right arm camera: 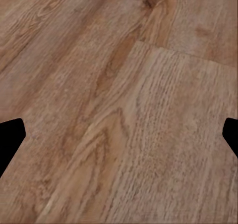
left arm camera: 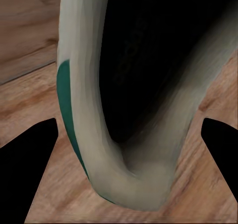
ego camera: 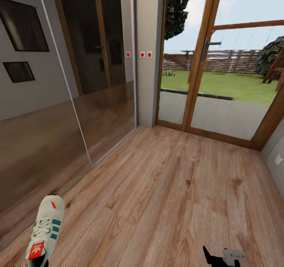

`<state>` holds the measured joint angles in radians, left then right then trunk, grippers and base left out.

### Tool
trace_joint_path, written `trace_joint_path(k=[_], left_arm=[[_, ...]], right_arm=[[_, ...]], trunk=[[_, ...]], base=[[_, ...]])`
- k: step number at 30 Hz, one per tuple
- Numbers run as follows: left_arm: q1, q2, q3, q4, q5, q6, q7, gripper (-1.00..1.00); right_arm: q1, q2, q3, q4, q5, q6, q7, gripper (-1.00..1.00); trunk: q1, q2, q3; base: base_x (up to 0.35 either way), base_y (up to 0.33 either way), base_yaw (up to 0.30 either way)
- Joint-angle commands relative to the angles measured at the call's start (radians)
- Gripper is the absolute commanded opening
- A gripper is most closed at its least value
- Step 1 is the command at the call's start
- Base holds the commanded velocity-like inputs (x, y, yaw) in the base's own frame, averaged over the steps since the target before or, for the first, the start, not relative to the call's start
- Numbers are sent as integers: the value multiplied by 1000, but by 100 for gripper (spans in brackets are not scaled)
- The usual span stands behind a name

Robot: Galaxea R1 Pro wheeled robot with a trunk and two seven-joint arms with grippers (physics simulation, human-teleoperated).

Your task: Pick up the two gym shoes and the two sandals from the corridor floor and place them onto the hallstand (shoe rack) in the corridor, making sure they are on the rack and not on the floor. Arrange them so the two gym shoes are next to each other and the two sandals are next to each other.

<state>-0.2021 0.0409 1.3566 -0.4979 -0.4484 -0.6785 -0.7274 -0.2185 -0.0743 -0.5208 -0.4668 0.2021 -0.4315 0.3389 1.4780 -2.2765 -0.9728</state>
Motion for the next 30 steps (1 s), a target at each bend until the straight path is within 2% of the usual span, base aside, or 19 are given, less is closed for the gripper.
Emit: trace_joint_path(k=[1, 3, 23, 30], left_arm=[[-2, 0, 9, 0, -9, 0, -7, -100], [-2, 0, 9, -2, -25, -1, 5, -100], [-3, 1, 8, -8, -29, -5, -3, -100], [-3, 0, 8, -9, -29, -5, -3, -100]], right_arm=[[-1, 1, -8, 0, 10, -4, 6, 100], [-1, 0, -8, -1, 10, -4, 6, 100], [-1, 0, -8, -1, 8, -4, 6, 100], [-1, 0, -8, -1, 8, -4, 6, 100]], trunk=[[0, 0, 0], [0, 0, 1], [0, 0, 13], [0, 0, 17]], base=[[0, 0, 253], [0, 0, 257], [2, 0, 260], [240, -16, 261]])
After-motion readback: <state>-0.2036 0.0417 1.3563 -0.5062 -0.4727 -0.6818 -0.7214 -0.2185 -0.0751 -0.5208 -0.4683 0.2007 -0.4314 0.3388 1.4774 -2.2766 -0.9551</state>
